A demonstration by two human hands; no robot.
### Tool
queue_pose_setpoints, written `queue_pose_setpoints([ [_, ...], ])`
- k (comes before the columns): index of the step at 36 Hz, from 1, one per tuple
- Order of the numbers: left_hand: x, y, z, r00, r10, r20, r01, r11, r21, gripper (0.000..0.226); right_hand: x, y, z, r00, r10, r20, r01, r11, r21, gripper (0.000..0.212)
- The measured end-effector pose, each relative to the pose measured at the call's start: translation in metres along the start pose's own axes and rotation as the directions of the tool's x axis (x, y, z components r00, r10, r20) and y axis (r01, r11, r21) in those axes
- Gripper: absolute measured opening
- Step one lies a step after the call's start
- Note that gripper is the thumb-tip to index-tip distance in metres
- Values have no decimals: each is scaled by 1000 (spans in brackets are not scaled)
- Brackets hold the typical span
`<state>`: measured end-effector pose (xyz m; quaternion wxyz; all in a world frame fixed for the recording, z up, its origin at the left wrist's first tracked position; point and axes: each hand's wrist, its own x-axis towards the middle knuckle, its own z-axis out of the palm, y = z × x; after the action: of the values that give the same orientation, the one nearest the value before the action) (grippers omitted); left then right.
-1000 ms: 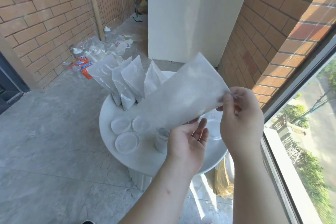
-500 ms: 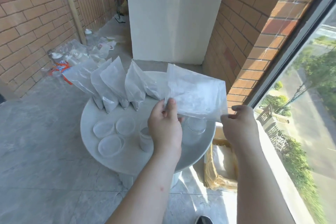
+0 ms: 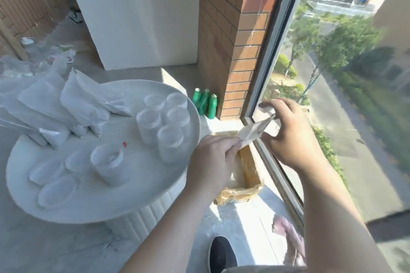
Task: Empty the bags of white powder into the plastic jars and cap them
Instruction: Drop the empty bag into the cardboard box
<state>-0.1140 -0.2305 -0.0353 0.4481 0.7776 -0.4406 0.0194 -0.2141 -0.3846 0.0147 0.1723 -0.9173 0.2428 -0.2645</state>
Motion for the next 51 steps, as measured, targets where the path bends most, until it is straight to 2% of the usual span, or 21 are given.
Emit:
queue_pose_setpoints([
  [4,-5,-11,38,994,-32,100,17,989,148,22,-10,42,6,980,106,166,-98,994,-54,34],
  [7,-8,-19,66,977,-110,182,90,989,118,27,-20,67,30,944,164,285,-151,986,-68,20],
  [10,-12,-28,87,964,-184,190,172,982,77,24,-31,89,60,913,212,347,-216,976,-28,17],
  [14,-17,-44,109,947,-263,185,253,964,78,25,-47,108,92,808,356,470,-422,906,40,20],
  [17,-20,-56,117,934,-293,206,283,956,77,23,-56,120,112,783,352,513,-407,914,-6,22],
  [25,-25,-76,130,893,-379,244,380,924,42,22,-61,141,143,733,430,527,-494,869,-22,28],
  [28,-26,-79,133,883,-396,252,401,915,36,23,-60,141,141,732,440,520,-500,866,-28,25],
  [31,-29,-84,138,870,-408,276,420,908,18,20,-61,146,139,744,445,498,-458,883,-104,23],
  [39,-34,-90,144,824,-473,313,462,879,112,27,-63,143,136,707,467,532,-458,874,-160,29],
  [45,-36,-92,141,711,-557,430,525,827,202,48,-61,139,141,662,492,566,-446,865,-230,42],
  [51,-30,-84,126,720,-546,428,524,833,180,60,-51,124,128,647,512,565,-437,856,-276,47],
])
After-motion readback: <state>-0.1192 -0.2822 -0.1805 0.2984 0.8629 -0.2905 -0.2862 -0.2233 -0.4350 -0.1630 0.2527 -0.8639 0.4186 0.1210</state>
